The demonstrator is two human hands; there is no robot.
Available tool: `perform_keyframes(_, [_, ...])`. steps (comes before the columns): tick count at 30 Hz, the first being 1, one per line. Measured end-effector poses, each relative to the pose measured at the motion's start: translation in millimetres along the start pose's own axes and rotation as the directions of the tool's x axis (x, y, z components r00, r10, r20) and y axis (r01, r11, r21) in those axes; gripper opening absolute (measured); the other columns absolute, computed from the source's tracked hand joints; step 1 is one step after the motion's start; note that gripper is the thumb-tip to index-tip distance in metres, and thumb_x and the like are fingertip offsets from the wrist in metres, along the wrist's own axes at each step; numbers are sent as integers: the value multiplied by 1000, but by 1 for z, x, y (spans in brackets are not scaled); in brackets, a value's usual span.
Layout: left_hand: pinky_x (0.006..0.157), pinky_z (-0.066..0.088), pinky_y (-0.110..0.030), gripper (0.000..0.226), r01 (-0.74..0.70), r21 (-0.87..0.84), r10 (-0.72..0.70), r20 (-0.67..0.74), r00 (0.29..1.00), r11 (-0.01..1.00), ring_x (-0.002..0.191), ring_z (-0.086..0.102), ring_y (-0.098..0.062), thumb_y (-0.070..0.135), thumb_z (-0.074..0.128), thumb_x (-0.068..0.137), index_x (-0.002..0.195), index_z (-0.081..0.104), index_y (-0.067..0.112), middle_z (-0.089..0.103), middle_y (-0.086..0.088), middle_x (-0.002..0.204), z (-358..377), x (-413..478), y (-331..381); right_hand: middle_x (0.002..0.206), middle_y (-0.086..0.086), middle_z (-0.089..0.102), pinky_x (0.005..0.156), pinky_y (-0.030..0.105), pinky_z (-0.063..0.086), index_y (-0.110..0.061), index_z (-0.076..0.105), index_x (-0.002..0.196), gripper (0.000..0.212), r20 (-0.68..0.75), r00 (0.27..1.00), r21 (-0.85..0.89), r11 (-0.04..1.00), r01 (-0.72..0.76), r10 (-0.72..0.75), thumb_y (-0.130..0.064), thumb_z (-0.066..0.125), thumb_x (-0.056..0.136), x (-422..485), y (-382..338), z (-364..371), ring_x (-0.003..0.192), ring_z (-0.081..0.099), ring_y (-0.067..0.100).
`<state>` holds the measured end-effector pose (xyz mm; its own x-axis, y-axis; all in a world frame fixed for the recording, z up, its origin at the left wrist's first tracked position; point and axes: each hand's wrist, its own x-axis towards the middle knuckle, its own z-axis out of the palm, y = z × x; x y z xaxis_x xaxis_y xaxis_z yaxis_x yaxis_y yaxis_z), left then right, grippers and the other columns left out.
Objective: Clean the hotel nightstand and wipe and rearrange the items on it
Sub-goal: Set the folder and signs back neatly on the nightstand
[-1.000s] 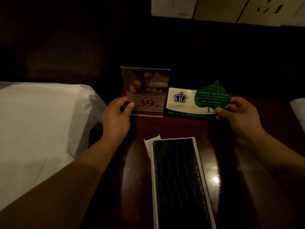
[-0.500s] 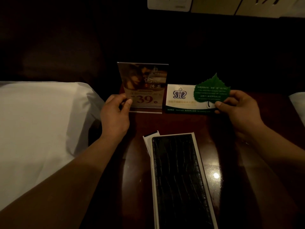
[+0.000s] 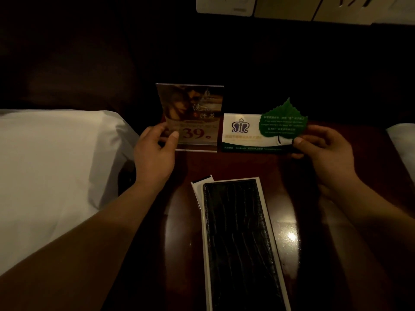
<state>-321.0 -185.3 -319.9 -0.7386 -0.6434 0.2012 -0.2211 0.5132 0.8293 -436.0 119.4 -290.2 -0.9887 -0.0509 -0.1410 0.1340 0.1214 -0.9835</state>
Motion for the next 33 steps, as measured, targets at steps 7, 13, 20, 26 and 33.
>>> perform_keyframes(7, [86,57,-38,30,359,-224,-402,-185,897,906,95,69,-21,20,56,89,116,66,21,71,-5,101,-27,-28,28,96,2,74,73,38,61,-26,66,106,20,2,982,-78,979,-186,187,-12,66,91,-106,-1,-12,88,72,20])
perform_keyframes(13, [91,56,-43,29,686,-182,-658,194,727,705,90,69,-9,29,66,86,108,67,47,74,15,95,-59,-168,68,97,-6,75,73,20,56,-38,67,107,31,151,944,-202,944,-261,293,-15,72,86,-199,16,0,93,71,15])
perform_keyframes(20, [73,54,-17,30,764,-92,-696,354,624,638,84,68,-5,23,73,86,108,65,40,68,14,94,-44,-199,110,128,-10,60,103,42,48,-31,52,139,58,115,961,-408,894,-186,252,-26,72,85,-223,6,21,121,56,14])
perform_keyframes(26, [83,61,-46,22,821,-212,-691,452,564,531,81,77,-24,16,76,83,105,72,14,80,-5,87,-57,-194,114,117,-16,67,94,37,55,-40,55,131,51,158,932,-367,896,-252,327,-29,72,84,-221,-1,24,108,64,7])
perform_keyframes(33, [59,52,-11,43,601,-89,-535,365,762,794,77,71,1,22,79,81,114,53,31,74,8,91,-71,-194,123,111,-14,68,75,5,48,-42,71,100,20,318,873,-154,929,-337,369,-26,69,90,-229,-2,37,97,63,-10])
